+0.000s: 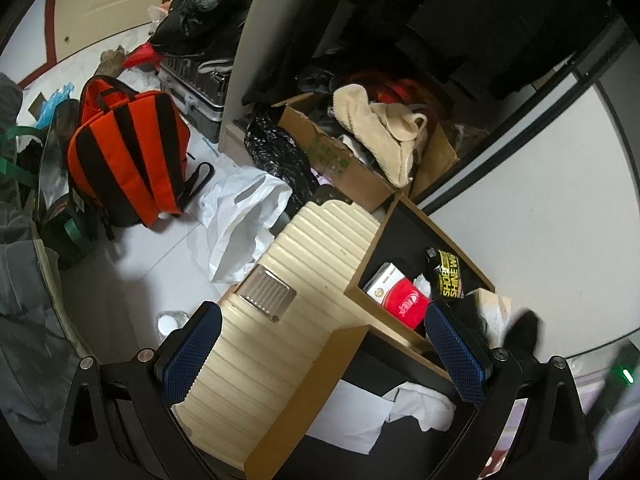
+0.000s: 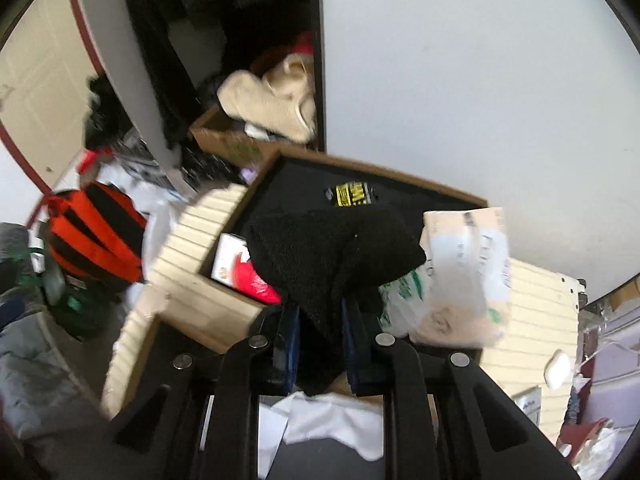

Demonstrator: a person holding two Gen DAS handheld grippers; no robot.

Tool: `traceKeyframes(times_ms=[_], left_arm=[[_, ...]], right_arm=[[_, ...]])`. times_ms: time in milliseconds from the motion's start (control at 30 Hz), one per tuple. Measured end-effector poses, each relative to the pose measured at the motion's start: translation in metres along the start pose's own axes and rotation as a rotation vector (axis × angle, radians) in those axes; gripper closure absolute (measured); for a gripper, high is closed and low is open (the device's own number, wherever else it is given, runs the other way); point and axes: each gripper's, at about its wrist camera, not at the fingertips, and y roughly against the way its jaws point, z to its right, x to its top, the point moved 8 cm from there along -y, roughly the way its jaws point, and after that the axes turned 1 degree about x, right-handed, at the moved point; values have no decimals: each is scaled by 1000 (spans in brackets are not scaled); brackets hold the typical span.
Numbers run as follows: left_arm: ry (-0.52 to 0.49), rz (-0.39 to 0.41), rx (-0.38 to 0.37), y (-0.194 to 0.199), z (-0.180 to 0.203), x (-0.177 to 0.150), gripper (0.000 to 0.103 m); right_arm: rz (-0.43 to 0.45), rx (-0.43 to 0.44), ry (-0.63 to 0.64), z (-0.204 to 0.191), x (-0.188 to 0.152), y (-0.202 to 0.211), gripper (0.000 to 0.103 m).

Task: Organize soft objects
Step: 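Lift the black cloth out of the box with the right gripper, then lower the black cloth into the black tray and open the right gripper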

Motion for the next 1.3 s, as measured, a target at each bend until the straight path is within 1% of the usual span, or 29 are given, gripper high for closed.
traceKeyframes(times_ms=[33, 67, 133, 167, 233, 267, 367, 433, 600, 667, 767, 833, 933, 1033, 1167, 1300], left_arm=[[-5, 0, 1, 0, 1, -1, 2], [-11, -1, 2, 0, 3, -2, 2], [-23, 0, 7, -1, 5, -3, 2], [-29, 0, 10, -1, 6, -4, 2], [-40, 0, 12, -1, 8, -6, 2], [-48, 1, 16, -2, 9, -7, 2], [-80, 5, 30, -2, 12, -11, 2], [-103, 4, 41, -4, 14, -14, 2], [-173, 8, 67, -9, 24, -23, 2], [-209, 8, 82, -13, 30, -28, 2], [-264, 4, 91, -22, 42, -35, 2], [-304, -8, 87, -28, 52, -42, 2], [-362, -32, 91, -40, 63, -54, 2], [-390, -51, 95, -46, 69, -66, 2], [-438, -46, 107, -48, 77, -75, 2], [-470, -50, 112, -49, 80, -79, 2]], right_arm=[[27, 13, -15, -1, -4, 12, 88], [64, 41, -42, 0, -11, 34, 88], [105, 69, -80, 1, -20, 50, 88], [125, 87, -108, 3, -30, 63, 88], [140, 101, -139, 2, -45, 73, 88], [134, 115, -164, 3, -59, 80, 88], [113, 137, -217, 6, -86, 84, 88], [76, 132, -255, 11, -107, 82, 88], [31, 115, -335, 32, -139, 83, 88], [32, 120, -382, 44, -146, 85, 88], [50, 120, -412, 49, -144, 83, 88], [56, 136, -417, 47, -139, 81, 88], [58, 145, -390, 41, -147, 83, 88], [52, 138, -354, 37, -151, 80, 88], [39, 133, -342, 35, -157, 77, 88], [17, 99, -331, 39, -159, 76, 87]])
